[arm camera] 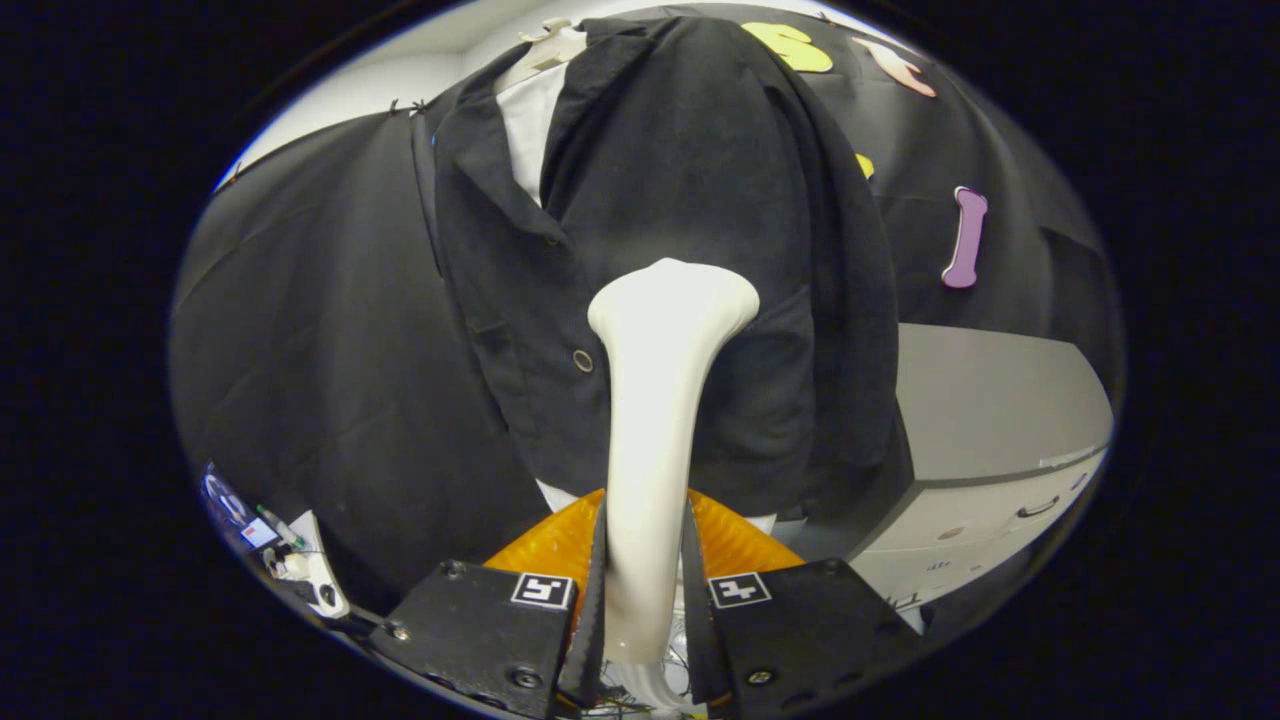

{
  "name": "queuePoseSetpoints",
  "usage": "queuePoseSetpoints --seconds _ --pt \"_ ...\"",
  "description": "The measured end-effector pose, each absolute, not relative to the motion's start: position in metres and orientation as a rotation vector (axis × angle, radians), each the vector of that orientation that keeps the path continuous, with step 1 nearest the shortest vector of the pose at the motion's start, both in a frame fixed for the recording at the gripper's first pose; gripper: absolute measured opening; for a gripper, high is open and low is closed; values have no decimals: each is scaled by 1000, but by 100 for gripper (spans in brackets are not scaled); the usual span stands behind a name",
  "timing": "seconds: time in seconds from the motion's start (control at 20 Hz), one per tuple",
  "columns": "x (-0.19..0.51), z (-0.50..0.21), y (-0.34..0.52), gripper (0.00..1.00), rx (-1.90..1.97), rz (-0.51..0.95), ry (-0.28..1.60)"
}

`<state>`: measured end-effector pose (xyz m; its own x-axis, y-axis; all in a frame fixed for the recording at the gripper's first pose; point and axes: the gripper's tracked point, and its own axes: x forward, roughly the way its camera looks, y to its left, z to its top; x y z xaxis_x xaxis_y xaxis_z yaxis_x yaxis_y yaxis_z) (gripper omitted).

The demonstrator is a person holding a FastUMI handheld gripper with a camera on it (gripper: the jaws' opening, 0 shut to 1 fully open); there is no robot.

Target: Iron the clothes twice with a garment steamer, once on the left side and once on the right side.

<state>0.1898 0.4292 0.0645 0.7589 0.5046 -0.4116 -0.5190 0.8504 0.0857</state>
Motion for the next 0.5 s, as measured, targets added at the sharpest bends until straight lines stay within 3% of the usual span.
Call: queuePoseSetpoints --seconds 0.5 --pt "187 24 432 36 -65 546 500"
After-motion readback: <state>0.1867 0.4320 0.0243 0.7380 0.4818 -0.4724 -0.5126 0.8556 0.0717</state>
